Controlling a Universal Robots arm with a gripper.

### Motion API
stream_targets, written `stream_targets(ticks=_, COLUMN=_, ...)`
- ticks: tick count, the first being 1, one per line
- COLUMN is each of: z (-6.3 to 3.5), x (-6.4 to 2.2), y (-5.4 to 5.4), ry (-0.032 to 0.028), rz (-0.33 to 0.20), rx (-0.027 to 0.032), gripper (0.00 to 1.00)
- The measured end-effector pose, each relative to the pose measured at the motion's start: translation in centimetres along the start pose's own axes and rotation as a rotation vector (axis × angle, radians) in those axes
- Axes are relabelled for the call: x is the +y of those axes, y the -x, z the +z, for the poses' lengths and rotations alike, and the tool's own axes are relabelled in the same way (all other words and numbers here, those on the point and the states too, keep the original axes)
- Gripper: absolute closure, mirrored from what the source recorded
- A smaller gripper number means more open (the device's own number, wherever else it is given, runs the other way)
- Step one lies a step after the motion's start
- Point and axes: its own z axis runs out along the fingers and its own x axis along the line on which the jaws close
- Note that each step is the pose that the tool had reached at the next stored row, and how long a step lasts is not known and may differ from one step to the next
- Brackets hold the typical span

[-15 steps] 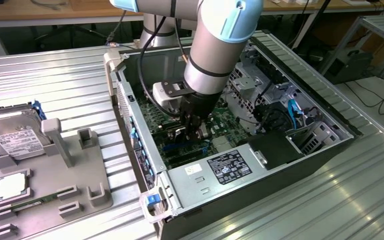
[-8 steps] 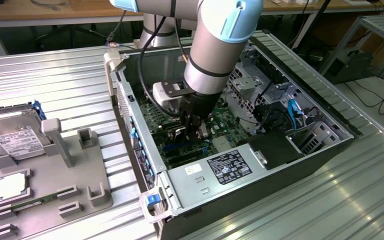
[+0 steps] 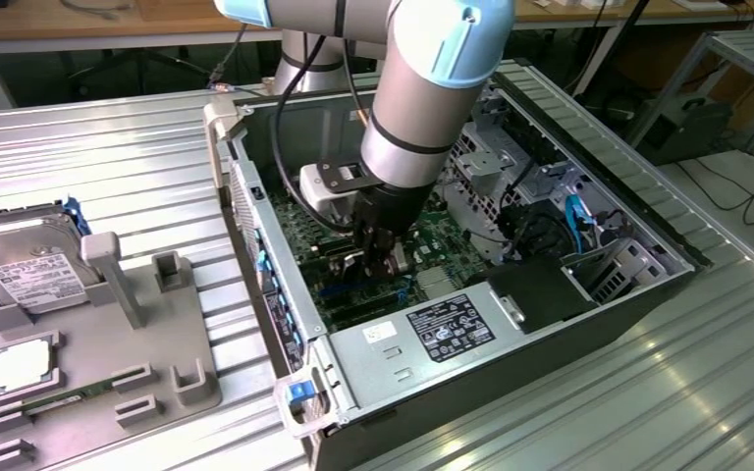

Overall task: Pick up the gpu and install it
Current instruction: 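Insert the gpu into the slot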

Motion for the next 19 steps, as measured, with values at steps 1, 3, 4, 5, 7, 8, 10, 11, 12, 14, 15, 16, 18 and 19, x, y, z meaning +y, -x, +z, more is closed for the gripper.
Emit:
stream_targets(ticks=1, z=0.02, x=0.0, y=0.0, ry=0.0001, rz=0.0, rx=0.0001, gripper=0.72)
stream_targets(ticks=3, z=0.08, x=-0.01, y=0.0, ry=0.0, rz=0.0, rx=-0.0001, gripper=0.72)
stream_targets(ticks=4, z=0.1, x=-0.01, y=-0.01, ry=0.0001, rz=0.0, rx=0.0, gripper=0.72)
stream_targets(ticks=5, z=0.12, x=-0.01, y=-0.01, ry=0.0001, rz=0.0, rx=0.0, gripper=0.72)
stream_targets(ticks=7, z=0.14, x=-0.01, y=-0.01, ry=0.0, rz=0.0, rx=0.0, gripper=0.72)
stream_targets(ticks=8, z=0.14, x=-0.01, y=-0.01, ry=0.0, rz=0.0, rx=-0.0001, gripper=0.72)
stream_targets(ticks=10, z=0.14, x=-0.01, y=-0.01, ry=0.0, rz=0.0, rx=-0.0001, gripper=0.72)
stream_targets(ticks=11, z=0.15, x=-0.01, y=-0.01, ry=0.0, rz=0.0, rx=-0.0001, gripper=0.72)
stream_targets(ticks=12, z=0.14, x=-0.01, y=-0.01, ry=0.0, rz=0.0, rx=-0.0001, gripper=0.72)
stream_targets(ticks=14, z=0.14, x=-0.01, y=-0.01, ry=0.0, rz=0.0, rx=-0.0001, gripper=0.72)
stream_targets(ticks=15, z=0.15, x=-0.01, y=-0.01, ry=0.0, rz=0.0, rx=0.0, gripper=0.72)
stream_targets(ticks=16, z=0.18, x=-0.01, y=-0.01, ry=0.0, rz=0.0, rx=0.0, gripper=0.72)
stream_targets(ticks=18, z=0.23, x=-0.01, y=-0.01, ry=0.0001, rz=0.0, rx=0.0001, gripper=0.72)
stream_targets(ticks=19, z=0.23, x=-0.01, y=-0.01, ry=0.0002, rz=0.0, rx=0.0002, gripper=0.72)
